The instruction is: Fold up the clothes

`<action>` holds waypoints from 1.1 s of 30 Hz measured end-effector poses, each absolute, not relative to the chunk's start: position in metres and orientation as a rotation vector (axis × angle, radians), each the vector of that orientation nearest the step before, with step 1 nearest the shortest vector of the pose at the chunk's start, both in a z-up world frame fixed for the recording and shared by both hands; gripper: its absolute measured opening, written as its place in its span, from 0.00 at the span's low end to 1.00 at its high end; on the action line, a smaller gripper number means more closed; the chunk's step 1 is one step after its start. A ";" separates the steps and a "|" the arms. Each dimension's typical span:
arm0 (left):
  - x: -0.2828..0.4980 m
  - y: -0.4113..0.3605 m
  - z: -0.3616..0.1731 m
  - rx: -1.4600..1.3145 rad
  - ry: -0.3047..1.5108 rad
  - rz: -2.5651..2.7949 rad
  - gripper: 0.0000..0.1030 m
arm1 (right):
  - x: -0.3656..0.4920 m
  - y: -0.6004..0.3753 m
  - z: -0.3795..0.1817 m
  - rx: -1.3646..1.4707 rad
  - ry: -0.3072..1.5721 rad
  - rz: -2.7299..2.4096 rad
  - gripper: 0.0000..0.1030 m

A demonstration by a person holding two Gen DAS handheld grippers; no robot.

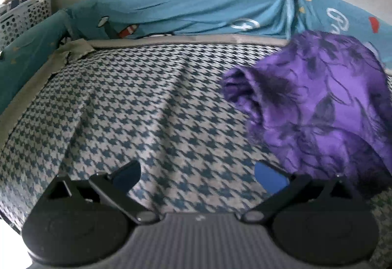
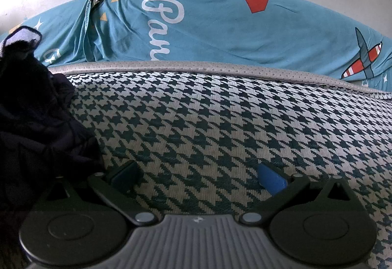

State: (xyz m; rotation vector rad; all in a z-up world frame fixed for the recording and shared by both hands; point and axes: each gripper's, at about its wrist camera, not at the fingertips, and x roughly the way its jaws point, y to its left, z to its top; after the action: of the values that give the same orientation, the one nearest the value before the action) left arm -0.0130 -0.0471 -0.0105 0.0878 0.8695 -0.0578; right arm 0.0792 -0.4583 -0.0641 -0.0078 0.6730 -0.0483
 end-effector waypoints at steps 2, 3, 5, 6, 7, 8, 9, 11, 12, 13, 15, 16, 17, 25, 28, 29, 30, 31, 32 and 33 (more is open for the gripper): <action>-0.022 -0.056 -0.017 0.093 0.889 -0.092 1.00 | 0.079 -0.458 -0.064 -0.008 0.673 -0.048 1.00; -0.027 -0.061 -0.020 0.097 0.898 -0.108 1.00 | 0.079 -0.458 -0.064 -0.008 0.673 -0.048 1.00; -0.036 -0.072 -0.025 0.108 0.906 -0.147 1.00 | 0.079 -0.458 -0.064 -0.008 0.673 -0.048 1.00; -0.040 -0.077 -0.027 0.118 0.907 -0.167 1.00 | 0.080 -0.458 -0.064 -0.009 0.673 -0.049 1.00; -0.045 -0.083 -0.028 0.129 0.906 -0.188 1.00 | 0.079 -0.458 -0.064 -0.009 0.673 -0.049 1.00; -0.049 -0.089 -0.029 0.139 0.903 -0.206 1.00 | 0.079 -0.459 -0.063 -0.009 0.674 -0.049 1.00; -0.053 -0.094 -0.030 0.149 0.899 -0.222 1.00 | 0.079 -0.459 -0.063 -0.008 0.674 -0.048 1.00; -0.057 -0.105 -0.031 0.163 0.892 -0.249 1.00 | 0.080 -0.460 -0.063 -0.007 0.674 -0.047 1.00; -0.058 -0.109 -0.032 0.169 0.890 -0.261 1.00 | 0.080 -0.460 -0.063 -0.007 0.674 -0.047 1.00; -0.058 -0.114 -0.032 0.176 0.888 -0.271 1.00 | 0.080 -0.460 -0.063 -0.007 0.674 -0.047 1.00; -0.055 -0.122 -0.035 0.187 0.886 -0.275 1.00 | 0.079 -0.460 -0.063 -0.006 0.674 -0.047 1.00; -0.053 -0.126 -0.036 0.192 0.886 -0.275 1.00 | 0.079 -0.460 -0.063 -0.006 0.674 -0.047 1.00; -0.051 -0.129 -0.037 0.194 0.884 -0.275 1.00 | 0.079 -0.460 -0.063 -0.007 0.675 -0.047 1.00; -0.031 -0.143 -0.042 0.205 0.864 -0.243 1.00 | 0.070 -0.456 -0.057 0.001 0.745 -0.070 1.00; -0.018 -0.145 -0.043 0.206 0.855 -0.223 1.00 | 0.068 -0.454 -0.054 0.010 0.792 -0.091 1.00; -0.014 -0.145 -0.043 0.205 0.854 -0.220 1.00 | 0.067 -0.453 -0.052 0.020 0.807 -0.106 1.00; -0.011 -0.145 -0.043 0.202 0.854 -0.220 1.00 | 0.066 -0.453 -0.051 0.033 0.822 -0.124 1.00; -0.007 -0.146 -0.044 0.203 0.853 -0.217 1.00 | 0.065 -0.453 -0.049 0.046 0.837 -0.142 1.00; -0.005 -0.147 -0.044 0.206 0.851 -0.212 1.00 | 0.064 -0.453 -0.047 0.059 0.852 -0.160 1.00; -0.002 -0.147 -0.045 0.211 0.848 -0.208 1.00 | 0.063 -0.452 -0.045 0.075 0.861 -0.173 1.00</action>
State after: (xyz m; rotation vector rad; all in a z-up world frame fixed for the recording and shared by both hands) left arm -0.0023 -0.1470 -0.0446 0.2105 0.8476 -0.2075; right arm 0.0627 -0.4519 -0.0455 0.0745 0.8611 -0.1729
